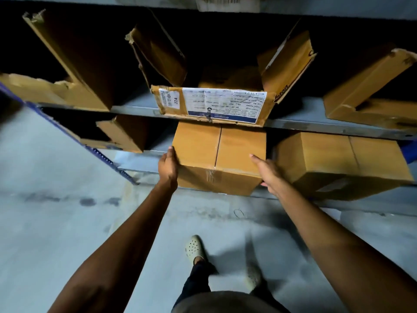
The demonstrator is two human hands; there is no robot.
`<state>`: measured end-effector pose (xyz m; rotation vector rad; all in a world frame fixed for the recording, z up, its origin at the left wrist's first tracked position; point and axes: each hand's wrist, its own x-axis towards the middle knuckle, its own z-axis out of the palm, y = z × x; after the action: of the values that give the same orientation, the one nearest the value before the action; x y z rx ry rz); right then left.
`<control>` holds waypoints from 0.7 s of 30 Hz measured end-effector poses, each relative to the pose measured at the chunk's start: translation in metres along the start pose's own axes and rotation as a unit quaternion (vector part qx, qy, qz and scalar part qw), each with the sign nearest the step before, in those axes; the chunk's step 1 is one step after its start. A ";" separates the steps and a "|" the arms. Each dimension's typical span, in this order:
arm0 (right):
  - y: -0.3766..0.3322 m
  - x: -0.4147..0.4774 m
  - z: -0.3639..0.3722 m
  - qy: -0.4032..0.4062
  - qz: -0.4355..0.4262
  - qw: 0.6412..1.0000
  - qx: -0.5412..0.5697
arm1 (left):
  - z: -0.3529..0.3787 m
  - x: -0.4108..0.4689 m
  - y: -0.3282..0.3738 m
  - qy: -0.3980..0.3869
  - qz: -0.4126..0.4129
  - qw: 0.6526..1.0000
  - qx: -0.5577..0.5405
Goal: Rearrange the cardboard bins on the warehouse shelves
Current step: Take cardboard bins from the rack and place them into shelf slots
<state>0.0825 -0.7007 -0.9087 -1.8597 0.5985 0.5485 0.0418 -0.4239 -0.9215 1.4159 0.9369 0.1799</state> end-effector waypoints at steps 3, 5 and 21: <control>0.016 -0.004 -0.004 -0.014 -0.008 1.000 -0.023 | -0.009 -0.036 -0.017 0.016 0.011 1.000 0.000; 0.022 -0.020 -0.012 -0.039 -0.018 0.999 -0.024 | -0.015 -0.068 -0.035 0.050 0.020 0.998 -0.014; 0.123 -0.153 -0.027 -0.217 -0.050 0.971 -0.081 | -0.116 -0.290 -0.134 0.236 -0.032 0.968 -0.084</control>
<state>-0.1100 -0.7427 -0.8910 -1.8303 0.1706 0.9270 -0.2747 -0.5442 -0.8969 1.2042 1.3213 0.5526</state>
